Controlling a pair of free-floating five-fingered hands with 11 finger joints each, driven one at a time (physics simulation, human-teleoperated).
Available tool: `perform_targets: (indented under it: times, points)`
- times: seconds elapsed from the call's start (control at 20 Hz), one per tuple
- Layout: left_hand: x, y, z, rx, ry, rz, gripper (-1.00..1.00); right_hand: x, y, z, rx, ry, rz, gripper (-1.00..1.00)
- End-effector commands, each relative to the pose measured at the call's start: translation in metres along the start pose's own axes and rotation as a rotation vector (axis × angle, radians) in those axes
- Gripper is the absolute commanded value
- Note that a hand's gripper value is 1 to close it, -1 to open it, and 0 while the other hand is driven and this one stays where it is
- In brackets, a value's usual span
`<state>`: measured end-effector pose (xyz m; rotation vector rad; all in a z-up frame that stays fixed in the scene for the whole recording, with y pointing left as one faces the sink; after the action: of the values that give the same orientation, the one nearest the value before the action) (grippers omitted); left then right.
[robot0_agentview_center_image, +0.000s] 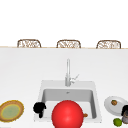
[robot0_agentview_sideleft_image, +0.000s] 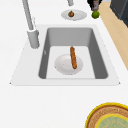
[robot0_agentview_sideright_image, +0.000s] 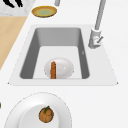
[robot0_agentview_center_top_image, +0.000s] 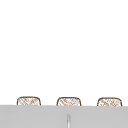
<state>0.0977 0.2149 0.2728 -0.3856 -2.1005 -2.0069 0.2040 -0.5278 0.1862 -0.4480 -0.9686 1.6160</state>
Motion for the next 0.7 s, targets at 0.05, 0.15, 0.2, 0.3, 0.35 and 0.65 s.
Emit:
perform_targets:
  times: [0.05, 0.15, 0.2, 0.3, 0.35, 0.65]
  points:
    - [0.0, 0.0, 0.0, 0.0, 0.0, 0.0, 0.0, -0.012, 0.017, -0.01, -0.069, 0.108, -0.03, 1.0]
    - [0.0, 0.0, 0.0, 0.0, 0.0, 0.0, 0.0, -0.025, 0.016, -0.013, -0.057, 0.119, -0.007, 1.0]
    - [0.0, 0.0, 0.0, 0.0, 0.0, 0.0, 0.0, -0.033, 0.016, -0.017, -0.054, 0.12, -0.001, 1.0]
    - [0.0, 0.0, 0.0, 0.0, 0.0, 0.0, 0.0, -0.047, 0.017, -0.018, -0.078, 0.13, 0.013, 1.0]
    - [0.0, 0.0, 0.0, 0.0, 0.0, 0.0, 0.0, -0.054, 0.016, -0.013, -0.088, 0.134, 0.02, 1.0]
    - [0.0, 0.0, 0.0, 0.0, 0.0, 0.0, 0.0, -0.067, 0.022, 0.0, -0.025, 0.137, 0.023, 1.0]
